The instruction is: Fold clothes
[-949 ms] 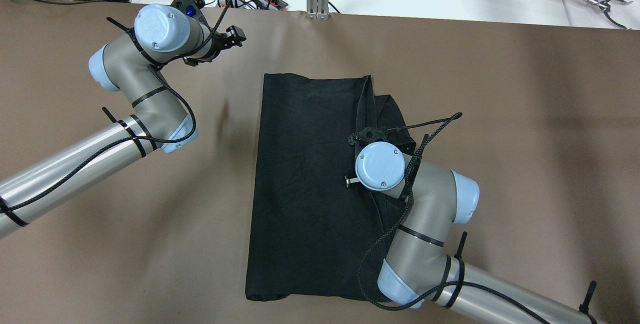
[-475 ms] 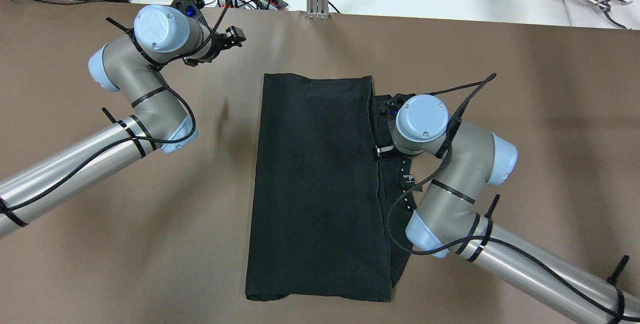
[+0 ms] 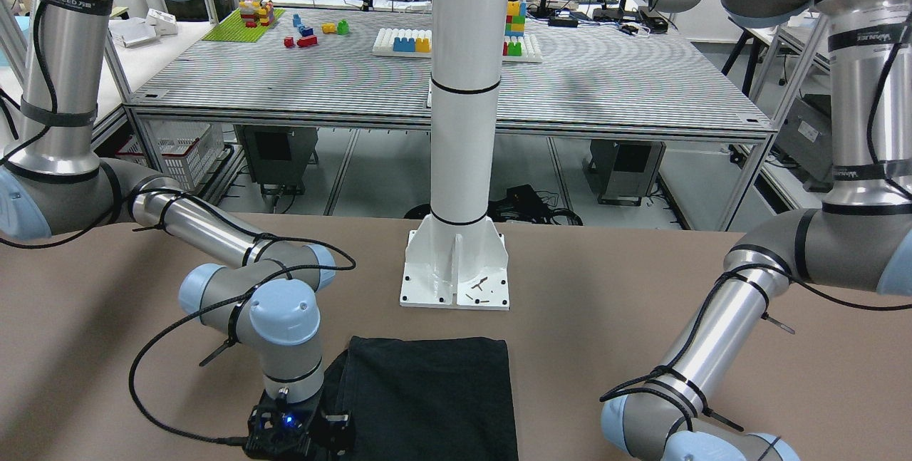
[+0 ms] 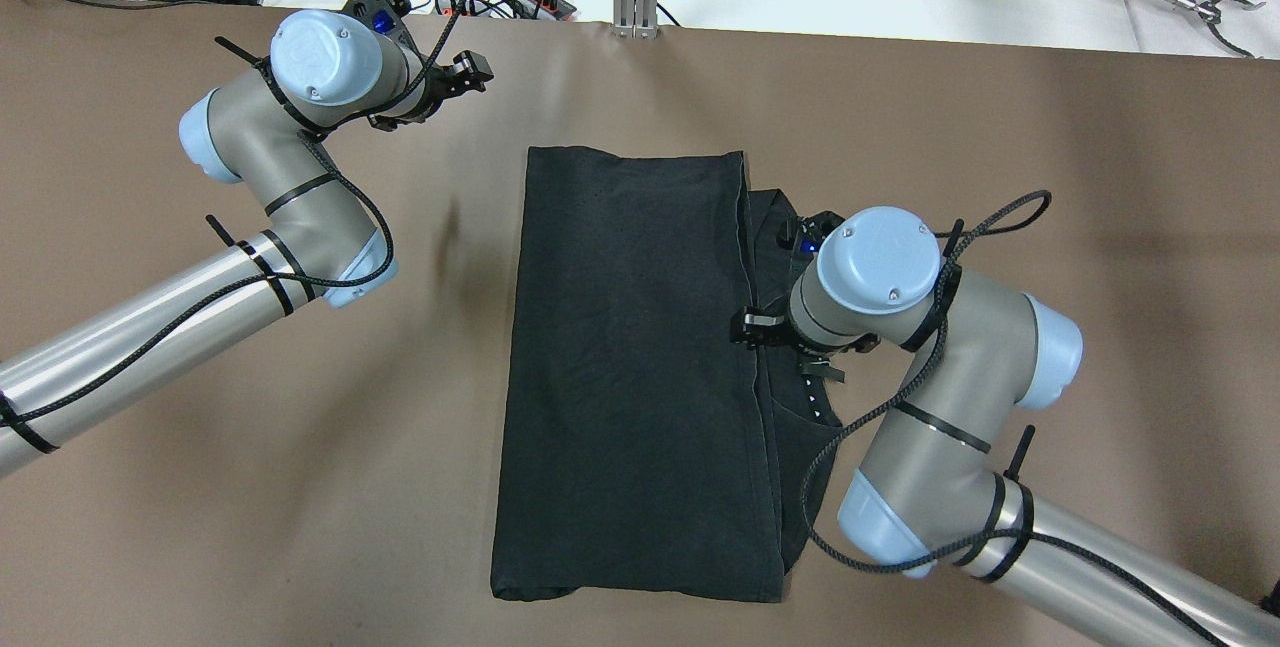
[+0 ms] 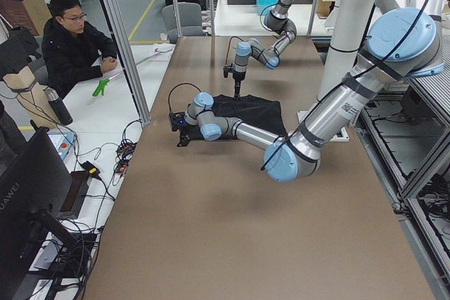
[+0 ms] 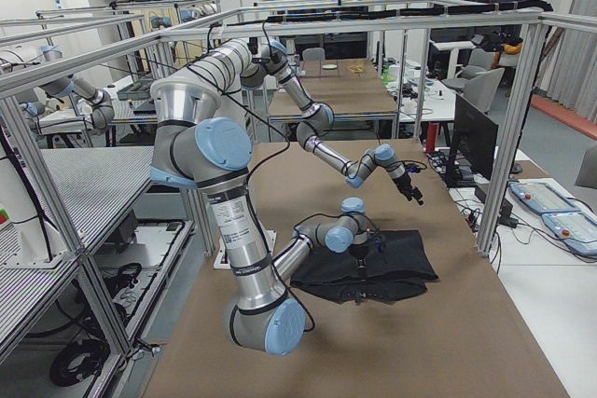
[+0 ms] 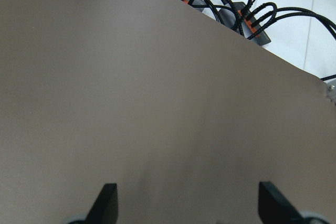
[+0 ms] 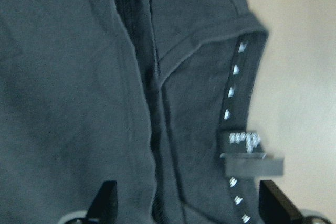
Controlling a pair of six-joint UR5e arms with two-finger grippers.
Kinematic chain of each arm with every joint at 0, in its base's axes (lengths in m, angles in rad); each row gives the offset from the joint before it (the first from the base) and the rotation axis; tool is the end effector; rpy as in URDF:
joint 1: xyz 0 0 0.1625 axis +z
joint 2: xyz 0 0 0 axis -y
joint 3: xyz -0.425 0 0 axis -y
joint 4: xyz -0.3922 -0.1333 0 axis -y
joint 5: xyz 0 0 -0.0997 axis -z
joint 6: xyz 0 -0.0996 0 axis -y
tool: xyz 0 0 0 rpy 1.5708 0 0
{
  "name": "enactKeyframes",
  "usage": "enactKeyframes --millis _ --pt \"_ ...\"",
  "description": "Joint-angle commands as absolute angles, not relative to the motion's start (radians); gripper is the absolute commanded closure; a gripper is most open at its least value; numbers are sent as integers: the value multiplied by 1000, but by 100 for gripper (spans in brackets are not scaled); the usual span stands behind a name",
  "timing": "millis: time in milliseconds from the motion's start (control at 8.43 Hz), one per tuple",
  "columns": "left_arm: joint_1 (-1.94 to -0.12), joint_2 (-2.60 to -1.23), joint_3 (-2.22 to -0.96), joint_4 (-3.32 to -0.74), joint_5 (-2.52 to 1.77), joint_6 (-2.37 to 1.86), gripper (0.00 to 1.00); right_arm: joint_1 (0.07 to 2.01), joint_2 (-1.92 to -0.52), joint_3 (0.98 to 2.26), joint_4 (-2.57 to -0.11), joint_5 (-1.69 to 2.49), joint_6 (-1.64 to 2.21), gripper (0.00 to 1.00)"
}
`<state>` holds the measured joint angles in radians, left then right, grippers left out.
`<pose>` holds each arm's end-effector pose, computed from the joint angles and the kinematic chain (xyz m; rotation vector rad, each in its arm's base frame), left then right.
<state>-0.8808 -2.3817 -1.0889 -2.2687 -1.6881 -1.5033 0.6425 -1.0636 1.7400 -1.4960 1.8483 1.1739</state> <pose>0.4253 -0.7064 0.2944 0.3814 0.9821 -0.6785 -0.4573 -0.4747 0.2904 0.1413 -0.7792 0.1284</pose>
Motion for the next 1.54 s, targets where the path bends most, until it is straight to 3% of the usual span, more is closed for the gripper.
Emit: enactKeyframes --millis 0,119,356,831,1068,1424 --pt "-881 -2384 -1089 -2269 -1689 -1503 6 469 -1151 1958 -1505 1747 1812 6" --pt "-881 -2382 -1089 -2269 -1687 -1502 6 366 -1199 2012 -1505 1615 2001 6" --pt "-882 -2382 -1089 -2269 -1686 -1502 6 192 -1315 2032 -1497 1438 2141 26" --pt "-882 -2381 -1091 -2267 -1654 -1503 6 149 -1321 2022 -1497 1430 2145 30" --pt "-881 -2381 -1089 -2267 -1655 -1503 6 149 -1322 2019 -1491 1430 2137 42" --pt "-881 -2381 -1089 -2267 -1655 -1503 6 153 -1324 2017 -1482 1428 2131 49"
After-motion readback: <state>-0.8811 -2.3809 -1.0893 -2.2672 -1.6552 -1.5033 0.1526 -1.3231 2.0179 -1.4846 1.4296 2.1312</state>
